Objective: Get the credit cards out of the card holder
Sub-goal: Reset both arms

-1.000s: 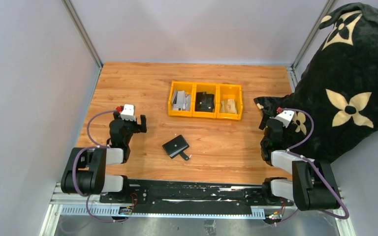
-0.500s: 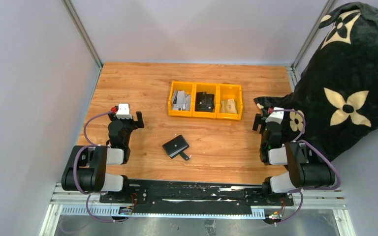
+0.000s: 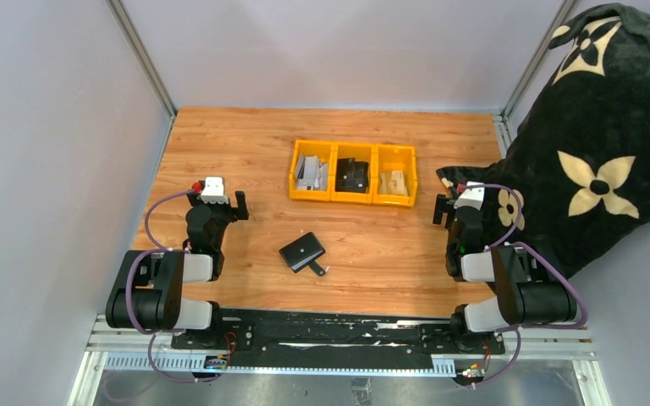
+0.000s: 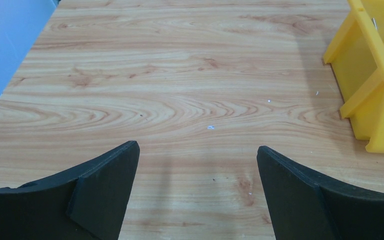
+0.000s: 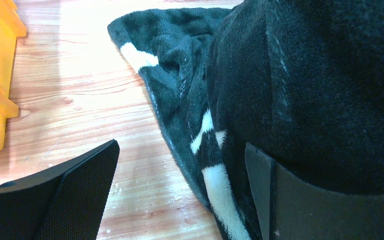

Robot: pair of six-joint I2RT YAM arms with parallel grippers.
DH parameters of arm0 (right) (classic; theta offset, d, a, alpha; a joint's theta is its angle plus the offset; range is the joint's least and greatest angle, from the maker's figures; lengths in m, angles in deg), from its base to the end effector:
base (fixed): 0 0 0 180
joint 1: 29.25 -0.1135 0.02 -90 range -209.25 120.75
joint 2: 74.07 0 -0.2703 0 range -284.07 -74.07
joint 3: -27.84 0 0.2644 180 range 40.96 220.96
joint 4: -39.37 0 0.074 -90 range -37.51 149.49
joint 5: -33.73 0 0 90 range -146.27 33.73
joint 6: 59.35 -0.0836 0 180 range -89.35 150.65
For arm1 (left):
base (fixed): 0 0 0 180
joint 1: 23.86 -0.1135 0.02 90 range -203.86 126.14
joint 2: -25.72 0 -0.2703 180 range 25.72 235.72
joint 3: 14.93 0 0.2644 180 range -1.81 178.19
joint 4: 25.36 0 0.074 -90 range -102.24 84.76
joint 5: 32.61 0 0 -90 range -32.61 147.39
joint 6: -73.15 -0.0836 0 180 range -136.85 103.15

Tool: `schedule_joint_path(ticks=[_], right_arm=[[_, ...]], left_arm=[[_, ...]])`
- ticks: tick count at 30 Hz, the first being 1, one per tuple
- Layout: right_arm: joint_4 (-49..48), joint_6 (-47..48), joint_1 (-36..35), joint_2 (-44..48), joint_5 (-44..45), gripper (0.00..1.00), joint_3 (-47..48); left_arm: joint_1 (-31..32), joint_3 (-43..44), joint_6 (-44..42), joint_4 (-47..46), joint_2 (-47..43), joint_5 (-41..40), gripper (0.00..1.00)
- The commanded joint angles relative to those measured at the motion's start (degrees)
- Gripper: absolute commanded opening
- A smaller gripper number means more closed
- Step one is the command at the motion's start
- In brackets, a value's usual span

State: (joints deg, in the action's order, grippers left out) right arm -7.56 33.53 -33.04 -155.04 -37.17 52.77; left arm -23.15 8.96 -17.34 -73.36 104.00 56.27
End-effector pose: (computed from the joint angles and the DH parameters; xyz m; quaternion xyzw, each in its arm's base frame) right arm 0.2775 -0.0090 0.1369 0.0638 0.7555 -0.1212 0.6407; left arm 0.2756 -0.0018 0.1457 0.0013 0.7454 0.0060 0.6666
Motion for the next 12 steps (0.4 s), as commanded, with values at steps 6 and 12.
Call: schedule_joint_path(ticks=[6,12], right_arm=[[-2.6,1.3,-0.7,-0.3,1.2,1.00,-0.3],[-2.6,1.3,-0.7,-0.3,1.2,1.00,-0.2]], left_arm=[[-0.1,0.5,-1.0,-0.3,0.3,0.3,1.00],[0.6,0.8,-1.8,0.4,0.3,0.4,1.00]])
